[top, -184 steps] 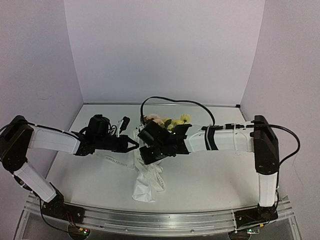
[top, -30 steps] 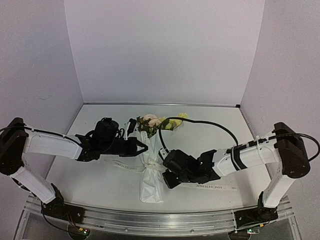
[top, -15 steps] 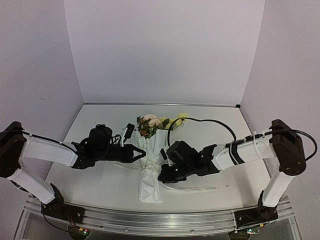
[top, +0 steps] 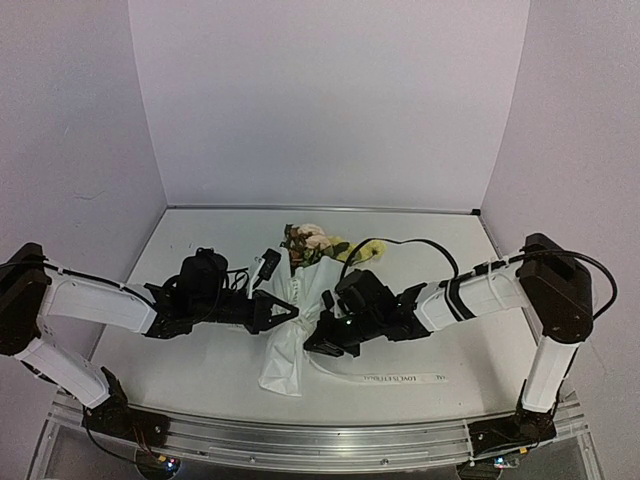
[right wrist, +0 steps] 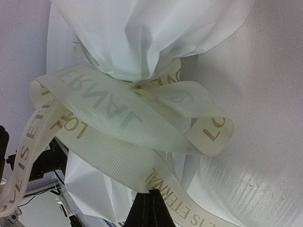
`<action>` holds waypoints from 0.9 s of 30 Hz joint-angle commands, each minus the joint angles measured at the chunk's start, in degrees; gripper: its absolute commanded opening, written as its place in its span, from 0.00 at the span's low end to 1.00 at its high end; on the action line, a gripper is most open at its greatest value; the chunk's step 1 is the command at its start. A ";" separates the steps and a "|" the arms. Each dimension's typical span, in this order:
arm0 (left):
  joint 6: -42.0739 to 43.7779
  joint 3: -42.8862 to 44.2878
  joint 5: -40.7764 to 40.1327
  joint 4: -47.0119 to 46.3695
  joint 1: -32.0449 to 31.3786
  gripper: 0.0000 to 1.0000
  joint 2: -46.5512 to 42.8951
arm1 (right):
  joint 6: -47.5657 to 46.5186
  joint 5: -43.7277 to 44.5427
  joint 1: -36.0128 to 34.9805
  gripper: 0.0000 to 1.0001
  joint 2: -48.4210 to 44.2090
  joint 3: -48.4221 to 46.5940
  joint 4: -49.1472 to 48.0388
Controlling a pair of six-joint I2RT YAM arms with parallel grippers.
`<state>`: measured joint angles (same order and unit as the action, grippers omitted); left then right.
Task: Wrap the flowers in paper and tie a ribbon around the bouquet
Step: Cross the half-tied ribbon over the folded bouquet.
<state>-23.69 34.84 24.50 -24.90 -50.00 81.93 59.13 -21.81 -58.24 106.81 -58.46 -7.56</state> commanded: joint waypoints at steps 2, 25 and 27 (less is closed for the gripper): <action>0.95 1.75 -1.82 -1.10 -0.36 0.00 -0.85 | 3.23 -0.77 1.13 0.00 -3.92 1.78 -3.23; -12.83 -12.14 -7.04 -20.98 -2.82 0.00 -2.19 | 13.72 -3.47 -0.91 0.00 0.71 -2.58 -10.23; -12.24 -12.33 -6.57 -21.00 -2.84 0.00 -2.81 | 13.92 -3.43 -0.70 0.00 1.68 -3.21 -10.28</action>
<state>-36.00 23.42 17.32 -40.59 -52.41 80.86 70.30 -24.76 -58.93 105.97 -59.51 -13.26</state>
